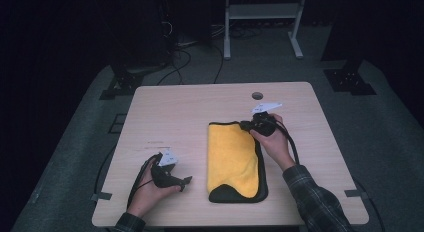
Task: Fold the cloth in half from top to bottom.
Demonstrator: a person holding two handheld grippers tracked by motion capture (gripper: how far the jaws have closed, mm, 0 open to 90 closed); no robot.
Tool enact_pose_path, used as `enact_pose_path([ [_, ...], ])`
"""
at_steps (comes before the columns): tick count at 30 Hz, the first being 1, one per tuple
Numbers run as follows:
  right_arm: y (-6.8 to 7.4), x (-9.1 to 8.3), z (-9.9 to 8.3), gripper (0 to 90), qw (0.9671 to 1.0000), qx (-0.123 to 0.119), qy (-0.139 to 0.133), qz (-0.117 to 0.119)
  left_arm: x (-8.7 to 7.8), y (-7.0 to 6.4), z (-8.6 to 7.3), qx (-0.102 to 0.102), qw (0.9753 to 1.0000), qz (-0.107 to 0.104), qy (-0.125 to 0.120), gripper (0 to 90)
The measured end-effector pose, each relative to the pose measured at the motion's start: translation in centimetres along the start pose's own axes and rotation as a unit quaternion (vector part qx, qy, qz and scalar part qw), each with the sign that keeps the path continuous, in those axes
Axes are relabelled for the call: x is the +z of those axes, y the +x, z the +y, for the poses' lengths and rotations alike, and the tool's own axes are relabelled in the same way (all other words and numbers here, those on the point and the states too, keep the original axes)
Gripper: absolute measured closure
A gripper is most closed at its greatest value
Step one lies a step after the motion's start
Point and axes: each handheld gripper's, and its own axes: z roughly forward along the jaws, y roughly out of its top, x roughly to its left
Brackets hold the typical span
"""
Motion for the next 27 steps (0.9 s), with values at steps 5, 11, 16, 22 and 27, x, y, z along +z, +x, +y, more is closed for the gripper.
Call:
enact_pose_path([
  [5, -2.2, 0.4, -0.3, 82.5, 0.9995, 0.02, 0.014, -0.021, 0.0, 0.0, 0.0, 0.0, 1.0, 0.0, 0.0, 1.5],
  [11, -4.1, 1.4, -1.5, 82.3, 0.998, 0.04, 0.032, -0.037, 0.0, 0.0, 0.0, 0.0, 1.0, 0.0, 0.0, 1.5],
  [16, -5.0, 2.5, -2.4, 76.3, 0.9955, 0.029, 0.057, -0.07, 0.0, 0.0, 0.0, 0.0, 1.0, 0.0, 0.0, 1.5],
  [22, -5.6, 1.9, -2.6, 69.6, 0.9938, 0.029, 0.051, -0.094, 0.0, 0.0, 0.0, 0.0, 1.0, 0.0, 0.0, 1.5],
  [27, -4.7, -0.2, -2.0, 67.3, 0.9976, 0.044, 0.021, -0.05, 0.0, 0.0, 0.0, 0.0, 1.0, 0.0, 0.001, 1.5],
])
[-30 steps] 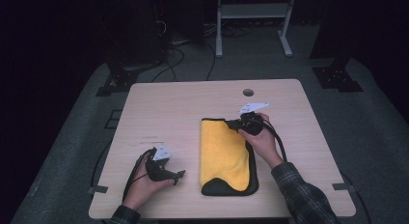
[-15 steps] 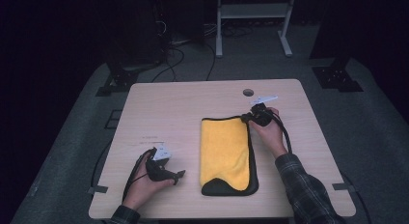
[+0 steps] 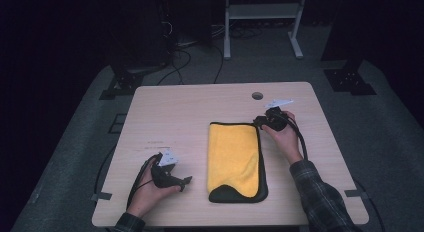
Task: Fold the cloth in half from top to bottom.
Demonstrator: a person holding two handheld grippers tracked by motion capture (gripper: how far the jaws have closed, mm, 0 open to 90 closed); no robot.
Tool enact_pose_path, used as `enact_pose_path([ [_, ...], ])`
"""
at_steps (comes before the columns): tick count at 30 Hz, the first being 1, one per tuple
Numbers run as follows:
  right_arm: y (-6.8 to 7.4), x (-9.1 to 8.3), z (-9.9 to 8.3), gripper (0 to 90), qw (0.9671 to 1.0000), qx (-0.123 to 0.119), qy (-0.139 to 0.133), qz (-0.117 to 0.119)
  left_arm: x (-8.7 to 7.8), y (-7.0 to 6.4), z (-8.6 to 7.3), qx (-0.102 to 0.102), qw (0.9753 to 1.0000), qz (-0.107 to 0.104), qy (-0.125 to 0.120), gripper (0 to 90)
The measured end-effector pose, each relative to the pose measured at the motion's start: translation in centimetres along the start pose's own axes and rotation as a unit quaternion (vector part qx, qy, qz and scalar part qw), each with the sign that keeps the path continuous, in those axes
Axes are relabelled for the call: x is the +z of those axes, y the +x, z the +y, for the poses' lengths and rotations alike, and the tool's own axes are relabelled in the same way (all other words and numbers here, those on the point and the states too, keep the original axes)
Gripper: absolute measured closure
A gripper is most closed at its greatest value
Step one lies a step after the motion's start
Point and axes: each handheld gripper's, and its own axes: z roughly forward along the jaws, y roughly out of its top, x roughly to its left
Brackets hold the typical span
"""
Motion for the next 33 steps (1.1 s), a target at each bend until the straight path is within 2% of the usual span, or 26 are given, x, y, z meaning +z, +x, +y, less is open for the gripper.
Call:
enact_pose_path([
  [6, 3.0, -3.2, -1.8, 65.6, 0.9977, -0.022, -0.01, 0.063, 0.0, 0.0, 0.0, 0.0, 1.0, 0.0, 0.001, 1.5],
  [15, 7.0, -7.5, -6.0, 66.8, 0.9915, -0.069, -0.001, 0.11, 0.0, 0.0, 0.0, 0.0, 1.0, 0.0, 0.001, 1.5],
  [19, 8.2, -8.9, -7.8, 67.6, 0.9891, -0.076, 0.004, 0.126, 0.0, 0.0, 0.0, 0.002, 1.0, 0.0, 0.002, 1.4],
  [25, 10.3, -10.0, -10.2, 67.7, 0.9836, -0.094, 0.021, 0.152, 0.0, 0.0, 0.0, -0.001, 1.0, 0.0, 0.0, 1.5],
  [33, 12.6, -9.9, -11.8, 62.9, 0.9749, -0.139, 0.05, 0.166, 0.0, 0.0, 0.0, 0.0, 1.0, 0.0, 0.0, 1.4],
])
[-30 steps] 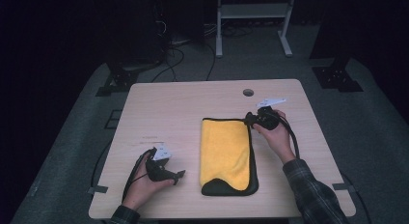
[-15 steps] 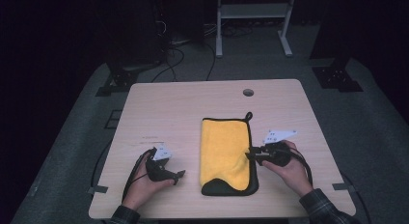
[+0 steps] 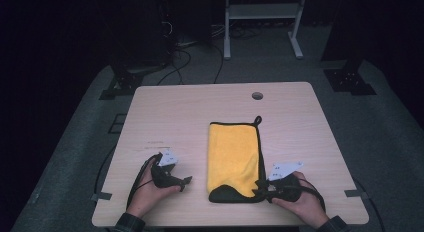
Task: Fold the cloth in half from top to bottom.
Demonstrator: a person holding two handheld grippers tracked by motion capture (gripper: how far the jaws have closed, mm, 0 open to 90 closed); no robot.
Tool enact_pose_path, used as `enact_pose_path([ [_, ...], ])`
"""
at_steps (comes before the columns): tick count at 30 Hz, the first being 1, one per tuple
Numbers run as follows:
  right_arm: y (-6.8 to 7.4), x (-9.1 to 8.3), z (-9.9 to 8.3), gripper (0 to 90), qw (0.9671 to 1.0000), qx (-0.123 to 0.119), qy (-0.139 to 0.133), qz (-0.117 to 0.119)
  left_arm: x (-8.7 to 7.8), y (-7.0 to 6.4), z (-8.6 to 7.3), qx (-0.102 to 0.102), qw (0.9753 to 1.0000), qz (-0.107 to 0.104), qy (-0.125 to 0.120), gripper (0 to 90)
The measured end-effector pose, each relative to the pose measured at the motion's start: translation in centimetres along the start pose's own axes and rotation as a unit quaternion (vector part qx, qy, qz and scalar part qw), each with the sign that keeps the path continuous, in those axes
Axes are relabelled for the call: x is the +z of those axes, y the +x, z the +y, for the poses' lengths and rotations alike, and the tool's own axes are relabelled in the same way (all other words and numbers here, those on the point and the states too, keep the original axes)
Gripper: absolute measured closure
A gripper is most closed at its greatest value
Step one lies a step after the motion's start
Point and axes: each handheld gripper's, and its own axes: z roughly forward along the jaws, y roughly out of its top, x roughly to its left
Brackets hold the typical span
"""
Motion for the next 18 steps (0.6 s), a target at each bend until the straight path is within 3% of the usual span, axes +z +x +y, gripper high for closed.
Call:
enact_pose_path([
  [3, 0.6, 0.2, -0.1, 62.2, 0.9999, -0.008, 0.005, 0.013, 0.0, 0.0, 0.0, 0.0, 1.0, 0.0, 0.0, 1.4],
  [9, 1.0, 0.8, -0.2, 68.5, 0.9993, -0.03, 0.024, 0.005, 0.0, 0.0, 0.0, 0.0, 1.0, 0.0, 0.0, 1.5],
  [14, 0.9, 0.5, 0.0, 86.2, 0.9996, -0.02, 0.019, 0.009, 0.0, 0.0, 0.0, 0.0, 1.0, 0.0, 0.0, 1.4],
  [18, 0.7, -0.4, 0.2, 87.2, 0.9999, -0.011, 0.008, 0.009, 0.0, 0.0, 0.0, 0.0, 1.0, 0.0, 0.0, 1.4],
])
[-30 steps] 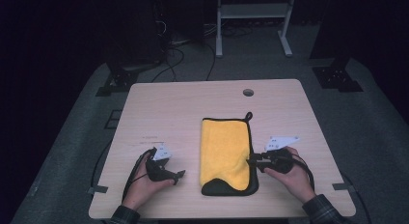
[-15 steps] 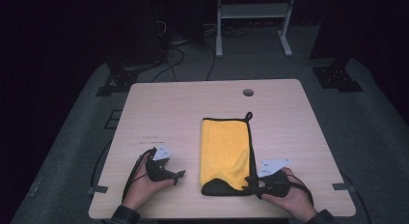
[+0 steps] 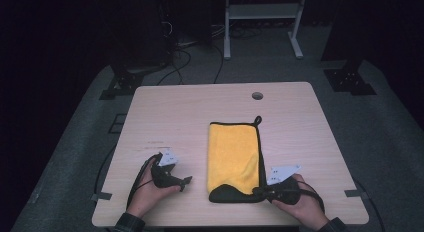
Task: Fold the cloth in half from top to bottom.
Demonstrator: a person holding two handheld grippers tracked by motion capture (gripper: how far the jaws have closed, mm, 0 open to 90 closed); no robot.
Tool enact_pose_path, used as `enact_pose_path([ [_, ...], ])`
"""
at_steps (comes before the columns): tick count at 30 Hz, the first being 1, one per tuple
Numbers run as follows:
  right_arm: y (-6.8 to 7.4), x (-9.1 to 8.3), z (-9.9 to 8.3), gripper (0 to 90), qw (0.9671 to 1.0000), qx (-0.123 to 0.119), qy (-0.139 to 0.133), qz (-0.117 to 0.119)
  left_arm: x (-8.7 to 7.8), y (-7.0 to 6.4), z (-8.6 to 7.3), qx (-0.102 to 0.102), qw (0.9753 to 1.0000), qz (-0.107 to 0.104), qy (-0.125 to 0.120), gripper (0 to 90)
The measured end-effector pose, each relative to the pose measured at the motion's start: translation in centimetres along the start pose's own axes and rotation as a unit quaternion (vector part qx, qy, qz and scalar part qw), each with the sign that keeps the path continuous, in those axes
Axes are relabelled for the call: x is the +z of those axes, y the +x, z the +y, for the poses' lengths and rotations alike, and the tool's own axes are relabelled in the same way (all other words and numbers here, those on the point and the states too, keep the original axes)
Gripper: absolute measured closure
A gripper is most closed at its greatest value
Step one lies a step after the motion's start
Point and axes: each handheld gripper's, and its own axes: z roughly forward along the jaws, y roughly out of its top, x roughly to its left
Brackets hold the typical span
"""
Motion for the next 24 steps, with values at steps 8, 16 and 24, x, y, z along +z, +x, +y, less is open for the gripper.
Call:
enact_pose_path([
  [8, -0.2, -1.6, -0.6, 87.9, 0.9999, 0.01, -0.003, -0.008, 0.0, 0.0, 0.0, 0.0, 1.0, 0.0, 0.0, 1.5],
  [16, -0.6, -1.9, -2.3, 84.8, 0.9995, 0.012, 0.03, -0.009, 0.0, 0.0, 0.0, 0.0, 1.0, 0.0, 0.0, 1.5],
  [24, -0.7, -2.6, -1.7, 68.0, 0.9999, 0.009, -0.012, -0.001, -0.1, -0.1, -0.1, -0.008, 0.9999, 0.007, -0.002, 1.4],
])
